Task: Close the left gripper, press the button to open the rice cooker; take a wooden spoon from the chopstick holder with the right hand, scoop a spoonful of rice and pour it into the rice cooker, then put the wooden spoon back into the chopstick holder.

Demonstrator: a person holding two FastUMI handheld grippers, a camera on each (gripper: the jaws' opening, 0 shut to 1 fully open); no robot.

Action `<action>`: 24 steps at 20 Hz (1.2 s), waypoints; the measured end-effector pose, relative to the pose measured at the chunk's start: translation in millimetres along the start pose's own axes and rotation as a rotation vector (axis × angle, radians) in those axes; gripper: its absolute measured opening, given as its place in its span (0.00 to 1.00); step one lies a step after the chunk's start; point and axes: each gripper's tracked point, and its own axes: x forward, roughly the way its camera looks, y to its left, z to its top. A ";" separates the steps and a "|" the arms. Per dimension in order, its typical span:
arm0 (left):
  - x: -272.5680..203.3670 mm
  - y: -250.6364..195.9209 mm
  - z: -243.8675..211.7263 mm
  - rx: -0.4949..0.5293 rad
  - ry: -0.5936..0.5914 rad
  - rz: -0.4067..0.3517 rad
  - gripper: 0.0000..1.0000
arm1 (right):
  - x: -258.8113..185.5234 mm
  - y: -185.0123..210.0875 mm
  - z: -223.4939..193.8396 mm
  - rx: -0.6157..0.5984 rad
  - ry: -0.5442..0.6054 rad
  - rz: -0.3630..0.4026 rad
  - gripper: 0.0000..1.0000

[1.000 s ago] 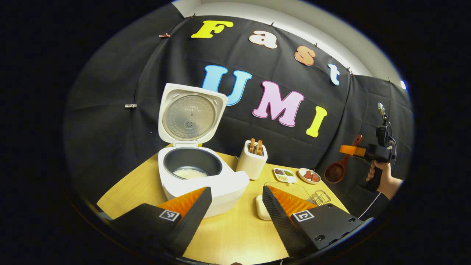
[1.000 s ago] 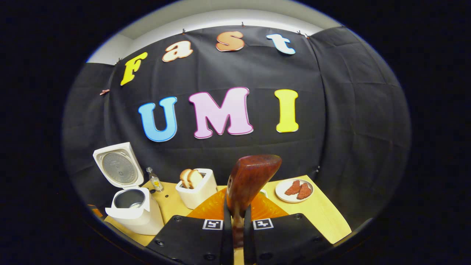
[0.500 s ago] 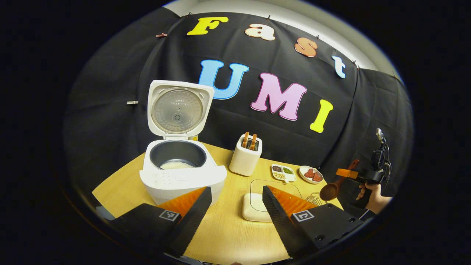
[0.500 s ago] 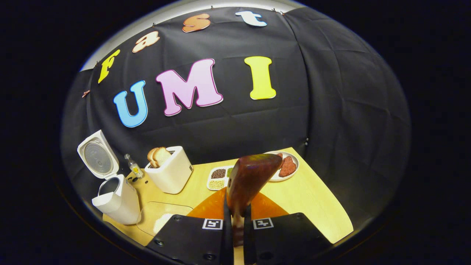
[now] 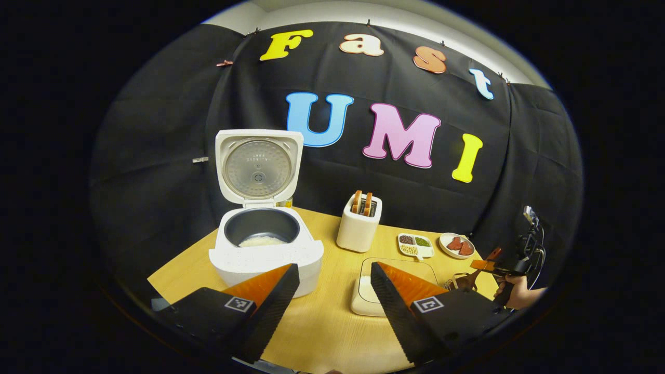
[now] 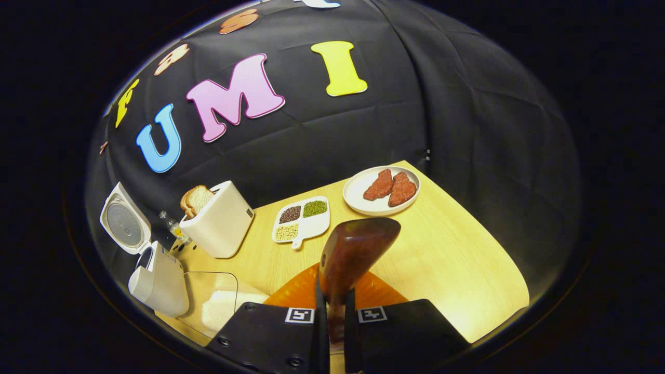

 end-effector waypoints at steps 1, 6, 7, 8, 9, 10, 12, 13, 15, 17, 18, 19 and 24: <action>-0.9 0.2 0.5 -0.001 0.000 0.006 0.96 | 2.4 -0.3 -3.0 0.008 0.005 0.000 0.16; 3.5 11.4 19.7 -0.034 -0.025 0.003 0.96 | -9.3 3.7 2.9 0.008 -0.030 -0.003 0.60; 5.8 16.7 28.3 -0.034 -0.037 0.005 0.96 | -11.1 1.9 7.1 -0.007 -0.047 -0.016 0.80; 9.2 23.3 38.6 -0.028 -0.051 0.011 0.96 | -26.8 1.1 11.2 -0.024 -0.066 -0.032 1.00; 12.9 31.5 50.1 -0.018 -0.063 0.020 0.95 | -33.0 -2.4 15.3 -0.044 -0.089 -0.049 0.99; 16.1 40.1 61.5 -0.001 -0.077 0.029 0.95 | -47.1 -3.3 20.1 -0.066 -0.113 -0.062 0.99; 22.9 58.9 91.0 0.031 -0.114 0.049 0.95 | -71.8 -5.6 29.8 -0.124 -0.158 -0.090 0.99; 26.9 66.8 107.3 0.040 -0.134 0.052 0.95 | -84.8 -5.3 35.8 -0.155 -0.183 -0.101 0.98; 34.9 78.5 135.4 0.051 -0.162 0.052 0.96 | -112.0 -3.6 48.4 -0.212 -0.233 -0.122 0.98; 44.8 85.4 166.8 0.065 -0.195 0.044 0.96 | -138.7 -1.4 60.3 -0.250 -0.289 -0.139 0.98; 50.9 88.4 177.7 0.076 -0.195 0.044 0.95 | -151.4 1.6 65.4 -0.255 -0.315 -0.141 0.98; 57.0 90.6 187.3 0.088 -0.192 0.047 0.95 | -162.4 5.5 69.3 -0.253 -0.336 -0.139 0.99; 91.1 97.8 235.1 0.071 -0.156 0.031 0.95 | -208.4 11.4 74.7 -0.248 -0.400 -0.163 0.98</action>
